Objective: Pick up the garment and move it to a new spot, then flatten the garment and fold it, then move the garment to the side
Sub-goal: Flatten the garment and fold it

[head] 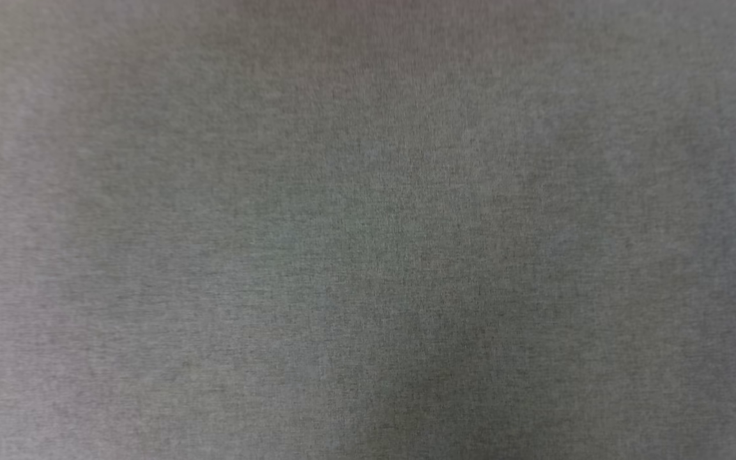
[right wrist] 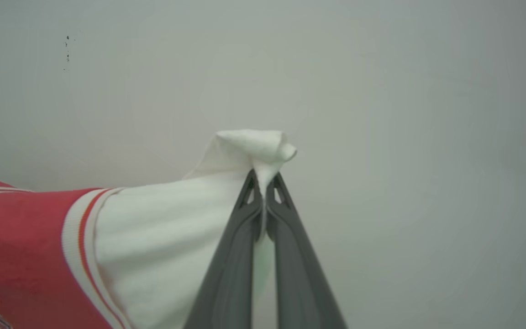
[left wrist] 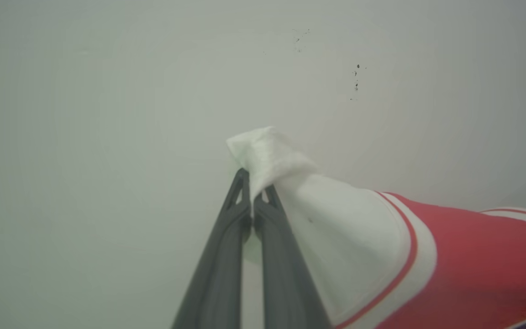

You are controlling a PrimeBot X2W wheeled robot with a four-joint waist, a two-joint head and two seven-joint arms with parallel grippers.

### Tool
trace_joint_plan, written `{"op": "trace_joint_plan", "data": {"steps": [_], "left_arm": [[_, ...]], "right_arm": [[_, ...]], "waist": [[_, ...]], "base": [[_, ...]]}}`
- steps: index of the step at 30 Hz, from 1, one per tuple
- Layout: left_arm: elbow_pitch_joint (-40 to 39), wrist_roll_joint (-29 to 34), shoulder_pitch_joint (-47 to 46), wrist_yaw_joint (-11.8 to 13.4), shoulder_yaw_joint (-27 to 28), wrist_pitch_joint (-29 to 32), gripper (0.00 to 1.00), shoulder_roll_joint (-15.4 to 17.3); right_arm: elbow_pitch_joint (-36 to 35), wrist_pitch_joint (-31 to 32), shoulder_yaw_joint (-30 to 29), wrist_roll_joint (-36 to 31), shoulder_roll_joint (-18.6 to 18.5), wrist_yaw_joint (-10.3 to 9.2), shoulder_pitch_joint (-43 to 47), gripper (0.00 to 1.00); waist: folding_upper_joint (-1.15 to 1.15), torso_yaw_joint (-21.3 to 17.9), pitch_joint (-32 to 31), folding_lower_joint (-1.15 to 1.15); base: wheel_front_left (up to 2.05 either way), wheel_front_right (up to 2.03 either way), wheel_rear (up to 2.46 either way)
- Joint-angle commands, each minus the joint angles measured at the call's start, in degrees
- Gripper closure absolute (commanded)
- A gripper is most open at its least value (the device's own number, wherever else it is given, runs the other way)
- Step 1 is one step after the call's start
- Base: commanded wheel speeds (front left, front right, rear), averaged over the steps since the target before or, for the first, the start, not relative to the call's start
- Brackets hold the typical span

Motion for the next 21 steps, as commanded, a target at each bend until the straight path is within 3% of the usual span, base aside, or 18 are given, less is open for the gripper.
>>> {"op": "trace_joint_plan", "data": {"steps": [1,14,21], "left_arm": [[0.29,0.35,-1.18,-0.03,0.0,-0.29,1.0,0.18],[2.93,-1.33,1.34,-0.21,-0.23,-2.67,1.0,-2.21],[6.32,-4.36,8.93,-2.59,0.35,-5.91,1.0,-4.2]], "right_arm": [[0.67,-0.7,0.56,0.1,0.35,-0.05,-1.42,1.0],[7.57,-3.63,5.1,3.34,1.69,-0.05,-2.22,1.0],[11.59,-6.42,9.21,7.9,1.64,-0.05,3.89,1.0]], "waist": [[0.0,-0.4,2.53,-0.01],[0.0,0.1,11.42,-0.01],[0.0,0.77,8.96,-0.01]], "base": [[0.0,0.0,0.0],[0.0,0.0,0.0],[0.0,0.0,0.0]]}}
